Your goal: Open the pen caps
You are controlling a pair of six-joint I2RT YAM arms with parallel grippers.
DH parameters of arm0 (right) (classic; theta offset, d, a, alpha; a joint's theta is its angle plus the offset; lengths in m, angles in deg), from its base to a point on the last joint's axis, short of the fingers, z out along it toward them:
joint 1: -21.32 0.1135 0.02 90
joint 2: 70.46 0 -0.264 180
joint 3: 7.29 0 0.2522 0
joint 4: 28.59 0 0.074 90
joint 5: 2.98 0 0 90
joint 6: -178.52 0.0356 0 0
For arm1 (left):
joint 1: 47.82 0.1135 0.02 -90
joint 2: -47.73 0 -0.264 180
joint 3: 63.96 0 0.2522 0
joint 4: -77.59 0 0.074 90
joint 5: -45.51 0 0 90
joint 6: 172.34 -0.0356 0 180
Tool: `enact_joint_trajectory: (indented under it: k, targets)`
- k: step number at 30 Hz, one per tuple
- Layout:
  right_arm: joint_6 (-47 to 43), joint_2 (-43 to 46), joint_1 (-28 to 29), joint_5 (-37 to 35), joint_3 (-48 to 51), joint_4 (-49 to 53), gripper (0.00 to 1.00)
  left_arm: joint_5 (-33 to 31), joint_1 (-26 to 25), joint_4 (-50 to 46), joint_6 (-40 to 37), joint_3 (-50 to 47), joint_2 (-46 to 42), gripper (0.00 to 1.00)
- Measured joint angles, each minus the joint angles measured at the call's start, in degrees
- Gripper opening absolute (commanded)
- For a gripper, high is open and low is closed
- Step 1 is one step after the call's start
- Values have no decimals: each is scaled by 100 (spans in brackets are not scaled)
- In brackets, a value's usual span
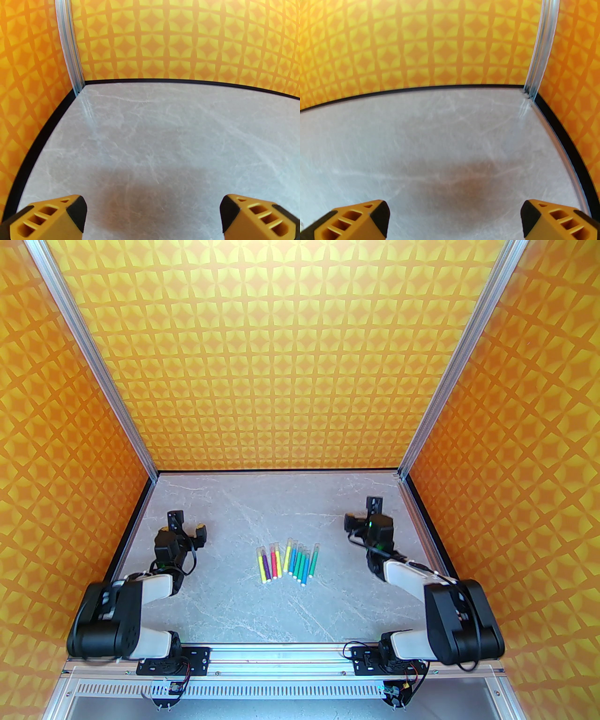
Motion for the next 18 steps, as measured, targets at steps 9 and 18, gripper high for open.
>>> enact_joint_trajectory:
  k: [9,18]
  targets:
    - [802,719,717,-79,-1069,3128,86,-37,-444,-1528,17,719,-553,99]
    - [1615,535,1394,544,-1484,5143,82,-39,-1316,-2625,-284,1174,-634,99]
